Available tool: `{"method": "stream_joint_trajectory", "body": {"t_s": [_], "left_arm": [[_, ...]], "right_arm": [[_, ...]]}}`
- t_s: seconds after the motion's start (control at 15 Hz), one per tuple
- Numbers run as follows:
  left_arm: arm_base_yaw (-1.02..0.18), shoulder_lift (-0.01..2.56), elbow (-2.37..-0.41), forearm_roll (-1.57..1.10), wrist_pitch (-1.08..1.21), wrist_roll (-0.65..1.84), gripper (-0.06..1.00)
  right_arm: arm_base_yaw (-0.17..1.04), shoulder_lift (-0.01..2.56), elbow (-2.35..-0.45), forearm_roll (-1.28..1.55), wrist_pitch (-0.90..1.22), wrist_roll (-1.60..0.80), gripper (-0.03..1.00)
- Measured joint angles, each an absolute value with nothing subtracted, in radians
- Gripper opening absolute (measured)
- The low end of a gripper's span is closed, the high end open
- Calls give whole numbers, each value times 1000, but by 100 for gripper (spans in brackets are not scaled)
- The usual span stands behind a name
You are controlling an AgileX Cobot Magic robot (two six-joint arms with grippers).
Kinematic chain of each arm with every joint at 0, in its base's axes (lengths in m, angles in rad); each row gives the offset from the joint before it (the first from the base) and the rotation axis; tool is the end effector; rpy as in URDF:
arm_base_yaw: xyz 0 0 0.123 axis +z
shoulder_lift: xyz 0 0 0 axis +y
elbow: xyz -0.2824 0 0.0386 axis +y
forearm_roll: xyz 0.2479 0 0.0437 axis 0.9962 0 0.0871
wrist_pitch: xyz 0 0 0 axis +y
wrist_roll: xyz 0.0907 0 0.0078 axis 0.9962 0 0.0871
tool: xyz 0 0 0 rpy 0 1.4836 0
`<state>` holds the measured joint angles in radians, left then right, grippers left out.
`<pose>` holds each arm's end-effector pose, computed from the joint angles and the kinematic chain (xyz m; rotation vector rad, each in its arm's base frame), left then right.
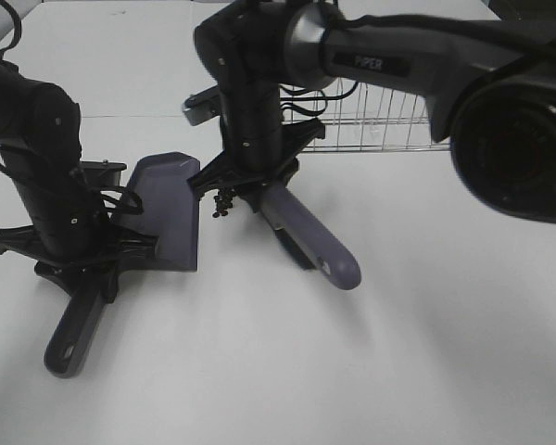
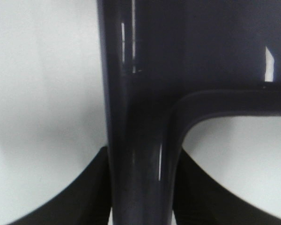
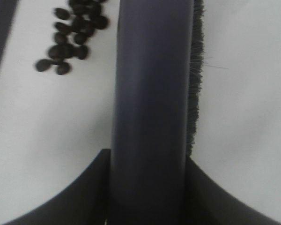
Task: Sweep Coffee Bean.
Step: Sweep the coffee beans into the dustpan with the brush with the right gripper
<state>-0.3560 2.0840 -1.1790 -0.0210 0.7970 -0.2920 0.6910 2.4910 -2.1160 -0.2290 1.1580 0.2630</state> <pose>0.3329 -0.1252 0.0912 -0.0758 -3.0943 -0.0001 0.4025 0.3083 0.1249 -0.7338 2.8323 -0.1971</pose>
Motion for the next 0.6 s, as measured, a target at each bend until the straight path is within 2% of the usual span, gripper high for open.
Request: {"method": "stream_joint_trajectory", "body": {"t_s": [0.27,0.6], "left_arm": [[-356,2085,-1179,-24,792,-291,35],[-356,2085,-1179,-26,790,-287,35]], "right_arm": [[775,2614,-2362,-62,1219,221,30],[779,2615,-2469,-71,1235,221,30]]}}
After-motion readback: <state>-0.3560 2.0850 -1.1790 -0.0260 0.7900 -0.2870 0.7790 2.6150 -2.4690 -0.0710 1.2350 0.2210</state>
